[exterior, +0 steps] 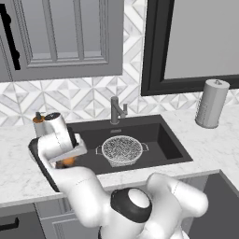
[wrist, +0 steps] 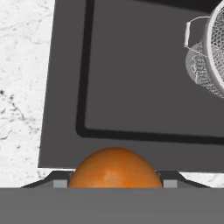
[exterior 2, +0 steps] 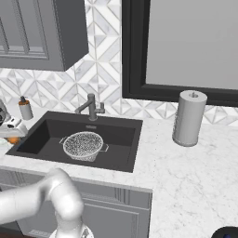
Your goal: Put the colander in the sink, put the tangerine in the colander, and turn on the sink faucet and pour water over the colander.
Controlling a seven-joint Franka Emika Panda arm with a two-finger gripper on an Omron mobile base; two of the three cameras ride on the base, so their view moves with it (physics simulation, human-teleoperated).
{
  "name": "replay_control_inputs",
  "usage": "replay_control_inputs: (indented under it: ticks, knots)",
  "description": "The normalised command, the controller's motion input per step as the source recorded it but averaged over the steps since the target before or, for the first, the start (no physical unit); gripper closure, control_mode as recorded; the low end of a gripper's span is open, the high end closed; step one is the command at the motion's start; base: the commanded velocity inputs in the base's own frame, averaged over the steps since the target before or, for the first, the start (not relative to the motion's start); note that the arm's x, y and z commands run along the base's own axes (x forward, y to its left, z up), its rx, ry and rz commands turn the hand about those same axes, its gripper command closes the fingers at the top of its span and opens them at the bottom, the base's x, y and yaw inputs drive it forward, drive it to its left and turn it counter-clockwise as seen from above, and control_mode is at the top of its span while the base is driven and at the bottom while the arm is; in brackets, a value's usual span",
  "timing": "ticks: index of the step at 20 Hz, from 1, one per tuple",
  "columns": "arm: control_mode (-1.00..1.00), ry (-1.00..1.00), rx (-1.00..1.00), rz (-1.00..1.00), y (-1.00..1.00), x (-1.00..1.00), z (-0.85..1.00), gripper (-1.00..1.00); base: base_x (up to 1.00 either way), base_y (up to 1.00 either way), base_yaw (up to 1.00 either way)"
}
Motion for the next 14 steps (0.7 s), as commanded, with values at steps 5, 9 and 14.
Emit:
replay_control_inputs:
  ticks: [5,9,14]
  knots:
    - [-1.00,0.00,0.01,-0.07,-0.99,0.00,0.01,1.00,0.00,0.00,0.00]
    - [-1.00,0.00,0.03,-0.06,-0.99,0.02,0.11,1.00,0.00,0.00,0.00]
    - [-1.00,0.00,0.04,-0.08,-0.81,0.13,0.24,1.00,0.00,0.00,0.00]
